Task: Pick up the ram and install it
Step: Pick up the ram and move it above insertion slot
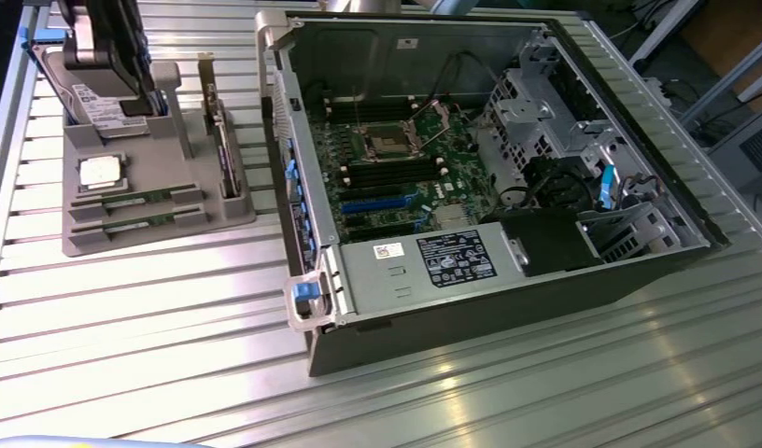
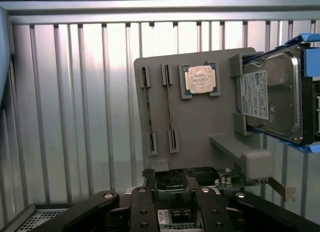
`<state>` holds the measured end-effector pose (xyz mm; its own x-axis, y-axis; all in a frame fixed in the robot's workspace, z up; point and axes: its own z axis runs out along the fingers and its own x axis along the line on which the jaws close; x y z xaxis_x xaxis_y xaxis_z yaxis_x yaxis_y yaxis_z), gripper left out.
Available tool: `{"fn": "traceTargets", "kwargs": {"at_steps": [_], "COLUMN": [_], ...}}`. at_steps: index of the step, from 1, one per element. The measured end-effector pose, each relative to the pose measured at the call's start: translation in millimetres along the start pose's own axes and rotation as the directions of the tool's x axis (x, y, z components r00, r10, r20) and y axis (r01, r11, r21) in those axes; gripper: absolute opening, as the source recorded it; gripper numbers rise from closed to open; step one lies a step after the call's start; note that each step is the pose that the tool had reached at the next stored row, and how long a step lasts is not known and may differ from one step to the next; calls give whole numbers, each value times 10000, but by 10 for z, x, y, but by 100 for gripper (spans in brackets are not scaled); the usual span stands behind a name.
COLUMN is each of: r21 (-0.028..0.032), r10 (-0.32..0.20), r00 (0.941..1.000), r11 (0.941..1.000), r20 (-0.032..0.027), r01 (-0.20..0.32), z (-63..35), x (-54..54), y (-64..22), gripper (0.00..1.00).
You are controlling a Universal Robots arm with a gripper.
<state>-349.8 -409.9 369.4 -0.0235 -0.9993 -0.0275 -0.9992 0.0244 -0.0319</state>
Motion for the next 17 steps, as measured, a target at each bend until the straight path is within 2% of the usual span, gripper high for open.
{"fn": "traceTargets", "kwargs": {"at_steps": [17], "r21": [0], "r10": [0], "r00": [10000], "r11": [10000], "r20": [0], "r01": [0], "z": [66], "x": [7], "y": [67], "gripper": [36]}}
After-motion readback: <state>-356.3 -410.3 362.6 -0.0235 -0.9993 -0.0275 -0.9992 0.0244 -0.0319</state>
